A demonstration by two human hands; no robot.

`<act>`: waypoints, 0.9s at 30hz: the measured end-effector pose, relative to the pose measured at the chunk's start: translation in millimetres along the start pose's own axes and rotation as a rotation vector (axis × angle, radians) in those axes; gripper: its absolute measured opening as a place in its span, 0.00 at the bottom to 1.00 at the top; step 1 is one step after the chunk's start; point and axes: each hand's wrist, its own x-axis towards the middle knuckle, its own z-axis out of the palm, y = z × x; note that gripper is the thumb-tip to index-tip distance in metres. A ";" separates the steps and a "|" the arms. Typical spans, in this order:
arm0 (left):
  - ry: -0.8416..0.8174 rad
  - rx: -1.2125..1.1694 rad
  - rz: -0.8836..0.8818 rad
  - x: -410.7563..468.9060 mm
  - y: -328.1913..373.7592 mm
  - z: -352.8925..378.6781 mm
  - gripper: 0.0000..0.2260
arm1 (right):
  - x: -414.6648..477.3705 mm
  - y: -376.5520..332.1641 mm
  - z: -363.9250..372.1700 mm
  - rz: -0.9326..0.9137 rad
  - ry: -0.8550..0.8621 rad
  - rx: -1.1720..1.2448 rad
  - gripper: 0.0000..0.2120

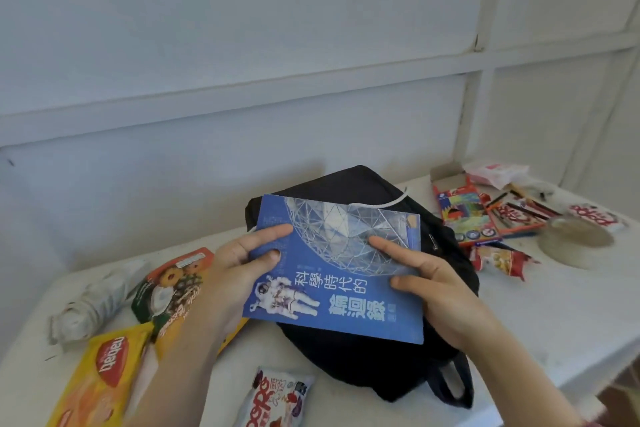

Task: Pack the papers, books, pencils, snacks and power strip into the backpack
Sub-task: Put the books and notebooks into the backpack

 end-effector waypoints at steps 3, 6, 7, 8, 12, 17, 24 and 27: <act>-0.099 0.090 -0.033 5.3 -9.8 10.9 0.17 | -12.4 2.7 -13.3 0.028 0.092 0.048 0.27; -0.184 0.116 -0.089 9.4 -17.5 22.0 0.15 | -25.4 5.7 -25.0 0.047 0.164 0.108 0.27; -0.202 0.075 -0.098 9.5 -19.4 26.8 0.15 | -29.4 6.8 -29.0 0.053 0.191 0.124 0.28; -0.212 0.019 -0.104 9.7 -21.6 31.7 0.14 | -33.3 7.3 -32.7 0.054 0.222 0.143 0.27; -0.143 -0.114 -0.103 9.9 -34.3 50.9 0.07 | -48.5 8.1 -50.1 0.032 0.394 0.232 0.24; -0.416 0.016 0.125 -7.6 -44.6 66.5 0.09 | -66.3 11.8 -72.8 -0.007 0.597 0.347 0.23; -0.786 0.846 0.220 -20.2 -59.4 91.8 0.08 | -87.4 18.9 -87.1 -0.023 0.728 0.415 0.24; -0.516 1.027 0.594 -2.8 -69.6 90.3 0.14 | -92.1 19.3 -88.2 -0.031 0.741 0.425 0.24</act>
